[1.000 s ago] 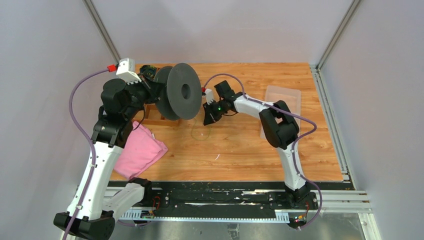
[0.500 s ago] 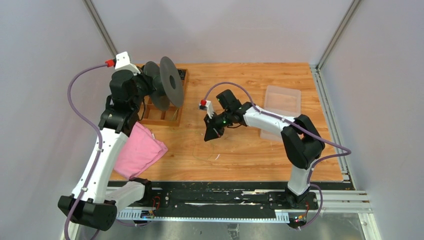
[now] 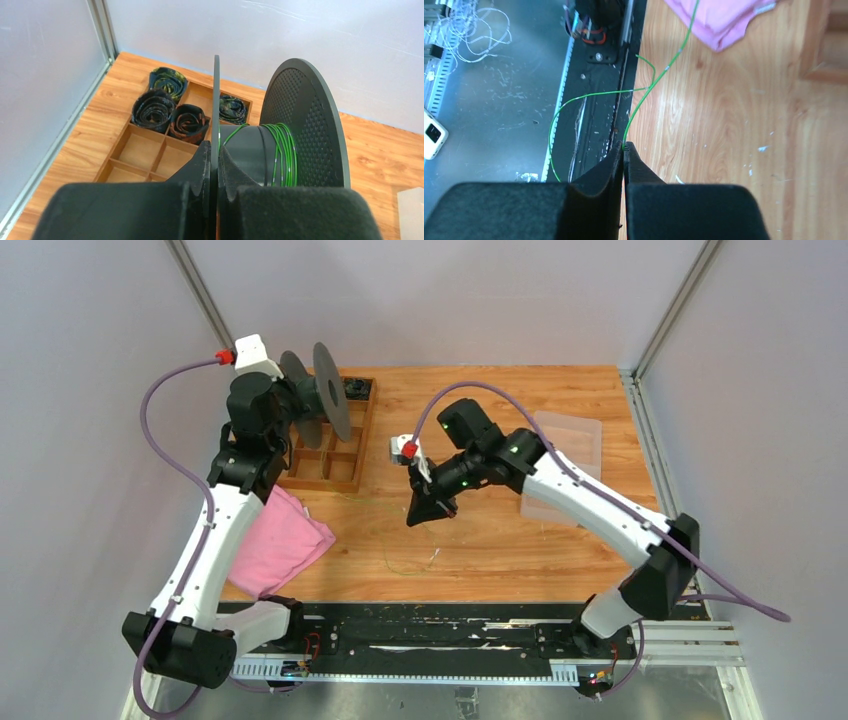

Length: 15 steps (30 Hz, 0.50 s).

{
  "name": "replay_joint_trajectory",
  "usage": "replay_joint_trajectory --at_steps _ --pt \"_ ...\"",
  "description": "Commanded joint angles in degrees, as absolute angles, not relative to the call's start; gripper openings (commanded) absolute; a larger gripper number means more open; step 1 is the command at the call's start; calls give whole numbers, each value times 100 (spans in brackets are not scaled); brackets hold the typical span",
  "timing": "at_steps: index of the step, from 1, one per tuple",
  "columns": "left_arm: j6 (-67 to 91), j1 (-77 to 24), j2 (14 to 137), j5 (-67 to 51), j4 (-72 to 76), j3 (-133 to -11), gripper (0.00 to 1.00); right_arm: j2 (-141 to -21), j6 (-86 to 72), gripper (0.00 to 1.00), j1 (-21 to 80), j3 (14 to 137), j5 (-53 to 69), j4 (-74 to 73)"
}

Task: Wrap the cables
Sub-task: Wrap the cable around the cable reel.

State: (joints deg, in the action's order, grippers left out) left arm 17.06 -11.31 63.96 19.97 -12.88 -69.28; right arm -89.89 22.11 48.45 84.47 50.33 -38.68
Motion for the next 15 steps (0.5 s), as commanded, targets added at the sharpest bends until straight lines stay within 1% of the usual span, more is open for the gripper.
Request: replay_joint_trajectory --at_steps 1,5,15 --pt "1355 -1090 6301 2232 -398 -6789 0 -8428 2397 1 4926 9044 5191 -4529" --pt "1214 -1090 6350 2215 -318 -6704 0 -8154 2354 1 4922 9652 5194 -4708" --pt "947 -1090 6548 2178 -281 -6633 0 -7939 2320 1 4924 11047 5246 -5233"
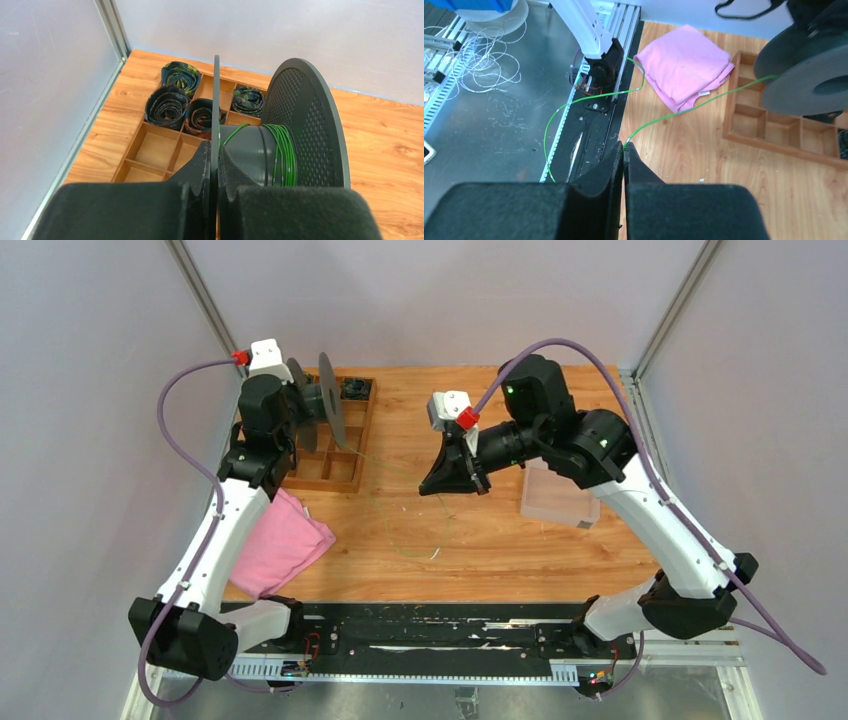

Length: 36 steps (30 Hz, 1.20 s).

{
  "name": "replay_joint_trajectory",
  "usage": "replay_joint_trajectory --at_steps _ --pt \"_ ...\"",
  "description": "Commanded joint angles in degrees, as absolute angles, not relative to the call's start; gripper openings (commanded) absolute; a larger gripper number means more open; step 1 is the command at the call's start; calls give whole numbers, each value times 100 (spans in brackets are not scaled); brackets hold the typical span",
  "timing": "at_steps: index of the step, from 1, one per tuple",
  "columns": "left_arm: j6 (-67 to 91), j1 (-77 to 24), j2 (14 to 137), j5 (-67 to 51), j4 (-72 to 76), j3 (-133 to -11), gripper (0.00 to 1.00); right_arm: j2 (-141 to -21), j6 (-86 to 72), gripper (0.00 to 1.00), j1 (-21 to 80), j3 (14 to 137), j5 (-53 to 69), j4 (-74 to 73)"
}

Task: Wrap the cables
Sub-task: Wrap the cable around the cable reel.

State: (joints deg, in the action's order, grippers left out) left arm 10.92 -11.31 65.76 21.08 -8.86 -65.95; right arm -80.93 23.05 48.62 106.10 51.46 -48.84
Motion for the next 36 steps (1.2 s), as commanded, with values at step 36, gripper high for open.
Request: replay_joint_trajectory --at_steps 36 --pt "-127 -2510 5452 1177 -778 -5256 0 -9815 2285 1 4199 13790 2351 -4607"
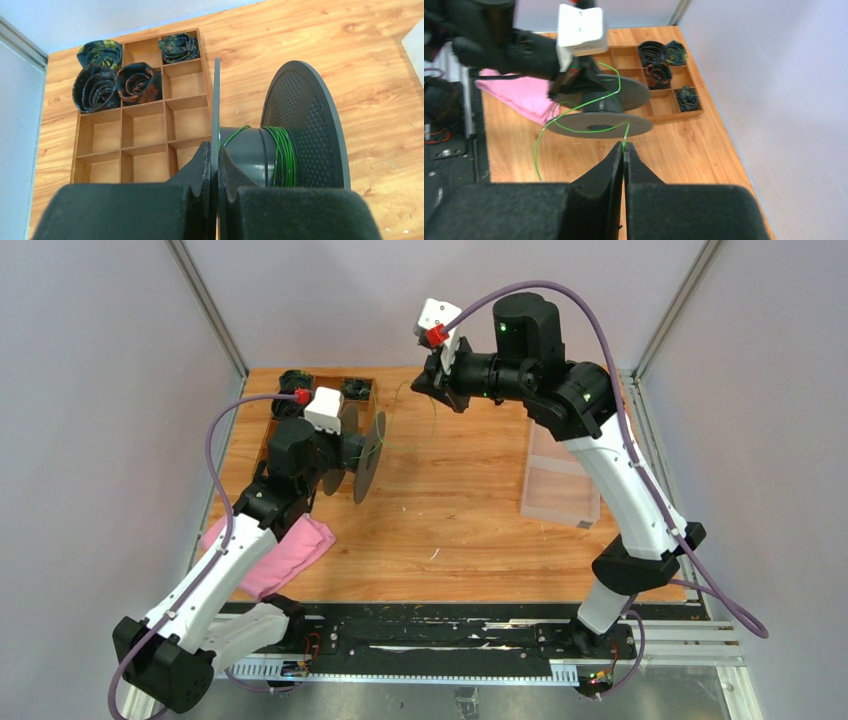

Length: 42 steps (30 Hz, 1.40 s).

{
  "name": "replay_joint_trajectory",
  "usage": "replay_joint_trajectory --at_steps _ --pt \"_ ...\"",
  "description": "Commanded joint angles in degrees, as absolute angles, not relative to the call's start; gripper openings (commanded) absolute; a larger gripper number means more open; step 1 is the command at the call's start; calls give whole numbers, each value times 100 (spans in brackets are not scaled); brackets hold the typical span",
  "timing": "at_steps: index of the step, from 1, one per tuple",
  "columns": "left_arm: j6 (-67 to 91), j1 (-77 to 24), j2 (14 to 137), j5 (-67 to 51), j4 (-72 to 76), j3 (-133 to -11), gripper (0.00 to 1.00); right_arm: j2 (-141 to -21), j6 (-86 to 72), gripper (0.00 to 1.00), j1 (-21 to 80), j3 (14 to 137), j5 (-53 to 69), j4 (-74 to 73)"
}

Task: Wrap the cables
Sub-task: Wrap the cable around the cable reel.

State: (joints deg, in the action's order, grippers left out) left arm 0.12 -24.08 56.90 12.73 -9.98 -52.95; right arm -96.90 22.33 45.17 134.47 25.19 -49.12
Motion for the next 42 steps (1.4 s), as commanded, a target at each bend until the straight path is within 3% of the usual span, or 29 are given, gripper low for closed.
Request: replay_joint_trajectory --at_steps 1,16,42 --pt "-143 -2532 5430 1140 -796 -5229 0 -9870 2265 1 4094 13854 2362 -4572" --pt "-153 -2622 5104 310 -1084 -5124 0 -10465 2033 1 2956 13858 2458 -3940" --pt "97 -2608 4983 -439 -1251 -5446 0 -10640 3126 1 2373 11816 1772 -3024"
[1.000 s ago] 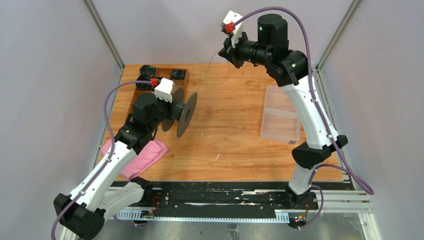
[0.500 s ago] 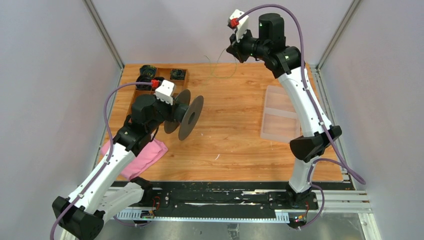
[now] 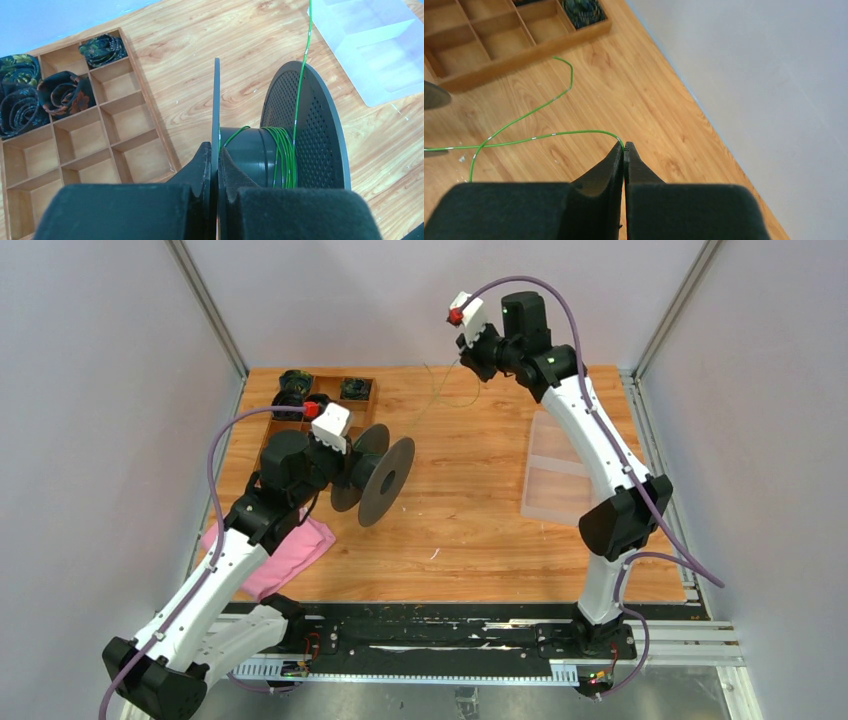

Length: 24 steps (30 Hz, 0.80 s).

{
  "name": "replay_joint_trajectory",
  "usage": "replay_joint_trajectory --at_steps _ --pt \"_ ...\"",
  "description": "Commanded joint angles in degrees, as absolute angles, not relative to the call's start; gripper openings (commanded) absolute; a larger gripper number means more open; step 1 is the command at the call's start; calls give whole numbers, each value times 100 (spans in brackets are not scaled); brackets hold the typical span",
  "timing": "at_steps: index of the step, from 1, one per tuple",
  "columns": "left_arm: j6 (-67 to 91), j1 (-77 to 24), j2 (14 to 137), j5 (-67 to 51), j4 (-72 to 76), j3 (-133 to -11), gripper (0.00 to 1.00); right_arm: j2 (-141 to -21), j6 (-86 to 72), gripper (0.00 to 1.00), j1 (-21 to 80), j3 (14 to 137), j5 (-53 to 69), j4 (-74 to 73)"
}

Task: Wrap the cables
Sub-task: Wrap the cable around the cable reel.

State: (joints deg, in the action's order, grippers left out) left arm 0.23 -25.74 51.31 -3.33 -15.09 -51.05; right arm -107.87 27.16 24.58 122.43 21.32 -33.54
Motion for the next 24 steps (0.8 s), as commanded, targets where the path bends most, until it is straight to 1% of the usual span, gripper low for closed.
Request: replay_joint_trajectory --at_steps 1,8,24 --pt "104 -2609 4978 -446 -1263 -5499 0 -10609 3181 0 2373 11681 1707 -2965" --pt "153 -2604 4993 -277 -1365 -5752 0 -10455 3464 1 2364 10840 1535 -2611" --pt "630 -2405 5019 -322 -1675 -6328 0 -10405 3357 1 2355 9612 1759 -2215"
